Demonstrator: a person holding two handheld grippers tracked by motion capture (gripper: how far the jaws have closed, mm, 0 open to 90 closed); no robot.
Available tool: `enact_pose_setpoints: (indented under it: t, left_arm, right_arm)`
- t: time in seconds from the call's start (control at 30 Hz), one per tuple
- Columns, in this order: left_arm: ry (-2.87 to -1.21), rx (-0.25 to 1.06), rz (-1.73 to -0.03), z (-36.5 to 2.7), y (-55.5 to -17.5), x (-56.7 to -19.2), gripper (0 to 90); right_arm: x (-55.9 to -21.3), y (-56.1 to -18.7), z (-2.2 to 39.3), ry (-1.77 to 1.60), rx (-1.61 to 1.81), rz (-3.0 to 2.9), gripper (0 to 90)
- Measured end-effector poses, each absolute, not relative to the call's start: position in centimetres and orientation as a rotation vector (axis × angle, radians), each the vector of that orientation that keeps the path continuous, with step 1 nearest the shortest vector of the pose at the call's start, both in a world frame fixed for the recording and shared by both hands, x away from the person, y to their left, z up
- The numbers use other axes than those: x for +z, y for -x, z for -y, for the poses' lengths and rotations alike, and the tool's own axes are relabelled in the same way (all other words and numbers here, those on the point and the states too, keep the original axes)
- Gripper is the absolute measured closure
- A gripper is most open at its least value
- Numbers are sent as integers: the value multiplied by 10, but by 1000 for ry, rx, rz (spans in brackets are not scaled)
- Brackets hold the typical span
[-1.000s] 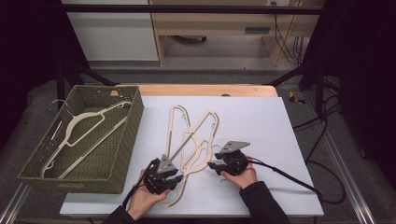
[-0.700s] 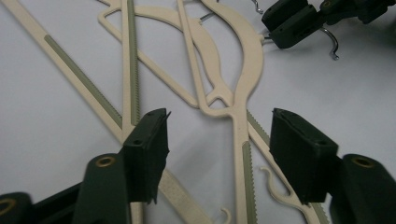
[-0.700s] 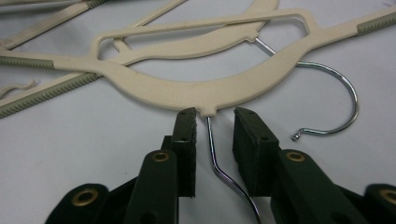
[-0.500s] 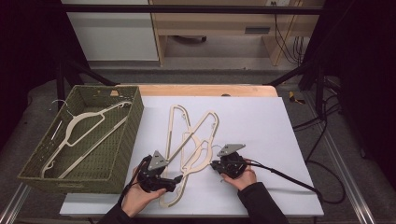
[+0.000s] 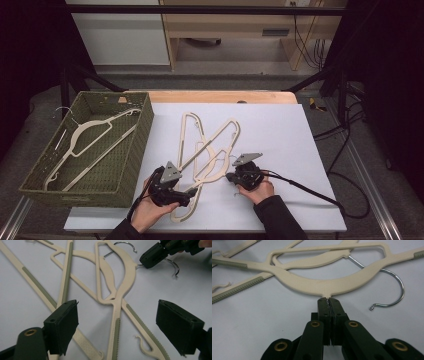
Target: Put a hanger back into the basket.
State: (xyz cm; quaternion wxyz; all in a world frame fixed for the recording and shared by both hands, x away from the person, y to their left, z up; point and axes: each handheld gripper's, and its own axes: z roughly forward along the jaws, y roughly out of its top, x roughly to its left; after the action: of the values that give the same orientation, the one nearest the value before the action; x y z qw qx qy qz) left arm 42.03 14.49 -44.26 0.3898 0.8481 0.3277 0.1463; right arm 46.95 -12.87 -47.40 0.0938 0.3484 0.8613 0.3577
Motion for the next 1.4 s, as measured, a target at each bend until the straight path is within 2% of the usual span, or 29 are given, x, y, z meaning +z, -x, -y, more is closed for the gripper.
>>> enact_pose_setpoints:
  t: [0.17,0.57,0.83,1.0,1.23,1.4]
  left_arm:
    - [-2196,389,-785,-130,-428,-438,214]
    - [-2396,437,-594,-68,-449,-440,383]
    - [-2455,455,-601,-54,-458,-456,560]
    - [-2492,459,-592,-54,-458,-457,708]
    - [-2507,485,-551,-52,-454,-456,733]
    - [-2467,497,-548,-55,-451,-450,760]
  right_arm:
    - [-459,-467,131,-1024,1077,-2546,897]
    - [-440,-463,134,-1005,1075,-2563,898]
    - [-433,-461,133,-1006,1060,-2565,898]
    - [-432,-461,132,-998,1061,-2573,897]
    - [-432,-462,133,-994,1069,-2575,889]
    - [-418,-458,141,-981,1196,-2515,779]
